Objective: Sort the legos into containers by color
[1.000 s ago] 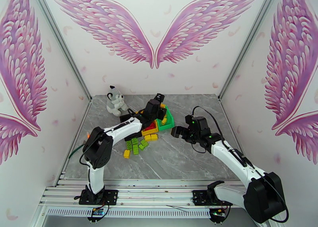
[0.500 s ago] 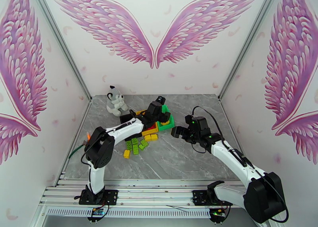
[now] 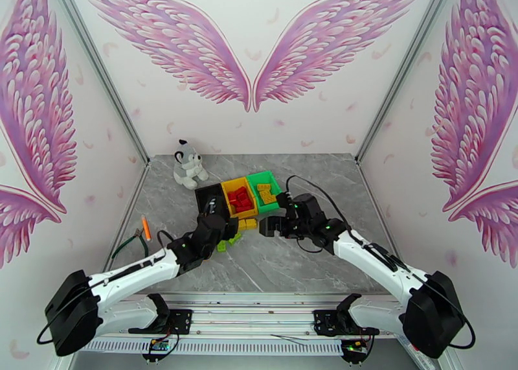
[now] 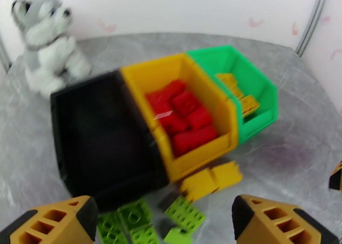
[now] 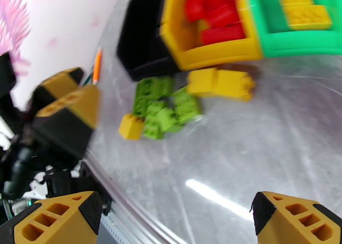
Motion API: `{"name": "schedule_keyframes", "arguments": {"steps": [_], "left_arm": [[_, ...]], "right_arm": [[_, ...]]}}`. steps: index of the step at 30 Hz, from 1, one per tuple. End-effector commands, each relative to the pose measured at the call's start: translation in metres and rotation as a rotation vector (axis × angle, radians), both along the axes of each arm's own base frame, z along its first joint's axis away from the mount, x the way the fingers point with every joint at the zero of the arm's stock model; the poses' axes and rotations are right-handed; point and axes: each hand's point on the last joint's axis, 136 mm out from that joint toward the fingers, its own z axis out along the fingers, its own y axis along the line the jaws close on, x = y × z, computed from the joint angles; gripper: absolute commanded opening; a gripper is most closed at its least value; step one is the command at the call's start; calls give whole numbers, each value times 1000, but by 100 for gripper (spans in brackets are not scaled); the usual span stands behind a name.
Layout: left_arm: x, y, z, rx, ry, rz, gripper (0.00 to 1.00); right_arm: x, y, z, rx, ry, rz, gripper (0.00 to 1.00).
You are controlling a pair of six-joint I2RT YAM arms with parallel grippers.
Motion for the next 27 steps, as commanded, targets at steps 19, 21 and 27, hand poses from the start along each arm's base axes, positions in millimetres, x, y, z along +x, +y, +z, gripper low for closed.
{"name": "schedule_keyframes", "arguments": {"steps": [19,21,27], "left_arm": [[-59,54,-92,-14,196,124,72],[-56,54,-95,20,203,125,70],[-48,43,-109,104,253,115,63]], "right_arm": [[2,14,-6,-118,-65,32,99],[2,14,-5,-117,-64,29,99],[3,11,-3,-124,-75,20,99]]}}
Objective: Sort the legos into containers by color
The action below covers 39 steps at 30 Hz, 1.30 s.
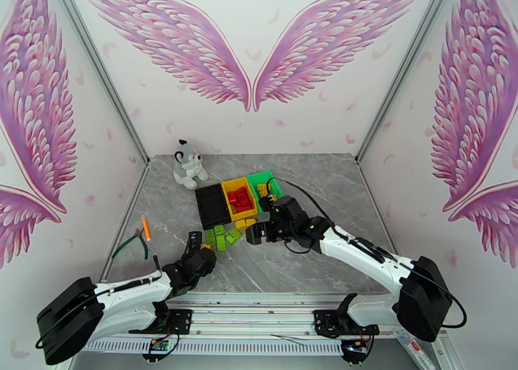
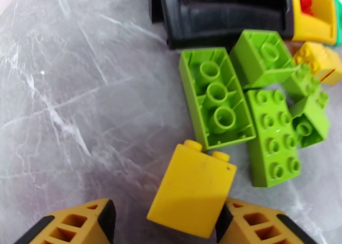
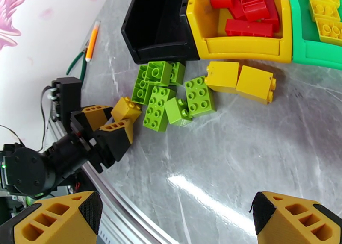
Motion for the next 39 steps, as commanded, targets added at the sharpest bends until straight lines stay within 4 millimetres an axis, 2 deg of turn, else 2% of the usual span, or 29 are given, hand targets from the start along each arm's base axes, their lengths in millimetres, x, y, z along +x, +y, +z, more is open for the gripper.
{"name": "schedule_keyframes", "arguments": {"steps": [1,5,11,18,27,32,37,39], "left_arm": [[12,-16,8,-3,-21,-18,63],[14,-16,9,16,-30,-13,61],[16,-11,23,22,-68,-8,62],[20,-11,18,36,-36,-34,60],[20,-19,18,18,-18,-69,39],[14,-24,30,-20,-26,-93,32],[8,-32,50,-106,-50,-134,32],[9,-38,62,-144,-69,-153,32]], "right_arm": [[4,-1,10,-14,-40,-2,99],[4,-1,9,-18,-40,-5,99],[4,-3,10,-22,-45,-9,99],[6,-5,10,-32,-50,-18,99],[7,-8,10,-45,-60,-30,99],[13,-16,12,-76,-76,-75,99],[25,-38,17,-156,-81,-215,99],[27,-41,22,-167,-87,-234,99]]}}
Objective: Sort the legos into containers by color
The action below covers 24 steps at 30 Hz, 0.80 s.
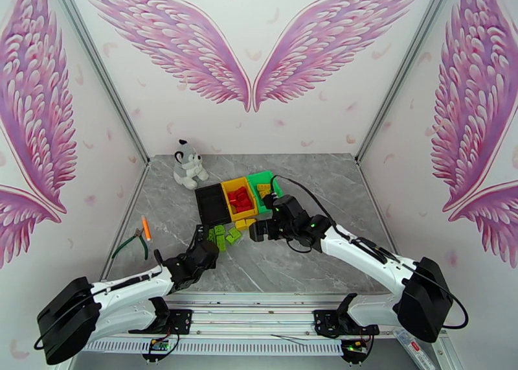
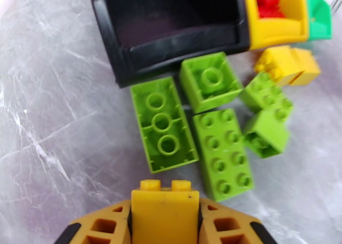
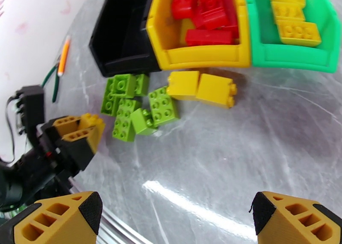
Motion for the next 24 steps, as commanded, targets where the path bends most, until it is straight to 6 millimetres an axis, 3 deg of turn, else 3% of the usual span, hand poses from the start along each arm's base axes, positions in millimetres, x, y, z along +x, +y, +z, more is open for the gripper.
{"name": "schedule_keyframes", "arguments": {"steps": [1,5,9,12,15,24], "left_arm": [[1,-13,22,-56,-13,-48,32],[14,-34,51,-88,-47,-96,32],[39,-68,78,-93,-73,-158,32],[66,-98,96,-86,-89,-202,32],[97,-127,110,-84,-97,-231,30],[186,-188,137,-96,-110,-259,29]], "right_arm": [[10,-16,19,-41,-40,-104,99],[18,-24,20,-70,-105,-120,99],[22,-39,17,-107,-127,-163,99],[24,-55,10,-150,-83,-199,100],[23,-55,9,-88,-84,-179,99],[18,-79,35,-52,-188,-230,99]]}}
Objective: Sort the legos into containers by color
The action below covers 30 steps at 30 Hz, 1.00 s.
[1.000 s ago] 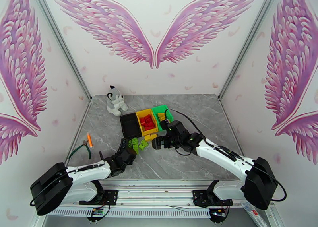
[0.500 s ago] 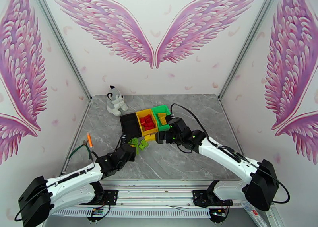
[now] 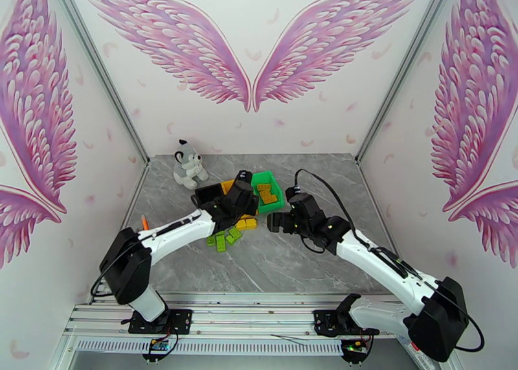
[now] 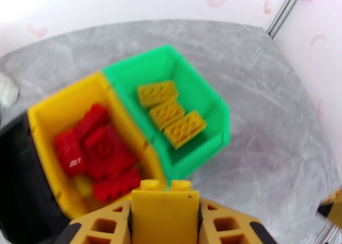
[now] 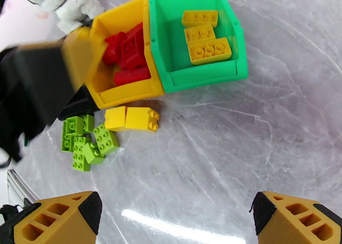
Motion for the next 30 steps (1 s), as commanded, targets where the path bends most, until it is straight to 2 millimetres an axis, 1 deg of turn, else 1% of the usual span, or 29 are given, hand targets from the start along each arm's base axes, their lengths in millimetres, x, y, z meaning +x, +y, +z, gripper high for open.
{"name": "schedule_keyframes", "arguments": {"steps": [1,4,8,9,11,13,14,16,17,18,22,26,30], "left_arm": [[22,-17,8,16,3,-39,29],[43,-28,3,24,19,-39,29],[65,-37,-7,4,46,-37,34],[68,-38,-7,2,49,-36,37],[74,-44,-5,-11,46,-41,53],[75,-48,0,-23,41,-48,65],[74,-49,3,-28,36,-51,69],[70,-49,9,-25,22,-53,75],[66,-48,14,-24,13,-56,76],[62,-46,16,-23,6,-56,77],[37,-34,29,-4,-43,-50,78],[8,-14,27,36,-68,-29,78],[-22,5,15,79,-66,-9,80]], "right_arm": [[2,-13,11,-4,-59,-29,99],[1,-18,15,2,-71,-42,99],[3,-21,13,2,-67,-55,99],[4,-21,12,2,-62,-54,99],[5,-20,10,5,-54,-50,99],[5,-19,8,6,-49,-46,99],[6,-18,7,5,-47,-45,99],[6,-18,7,7,-47,-42,99],[6,-18,7,7,-47,-42,99],[6,-18,6,8,-45,-40,99],[5,-15,8,25,-49,-28,99],[3,-12,9,40,-48,-15,99],[3,-10,8,50,-44,-4,98]]}}
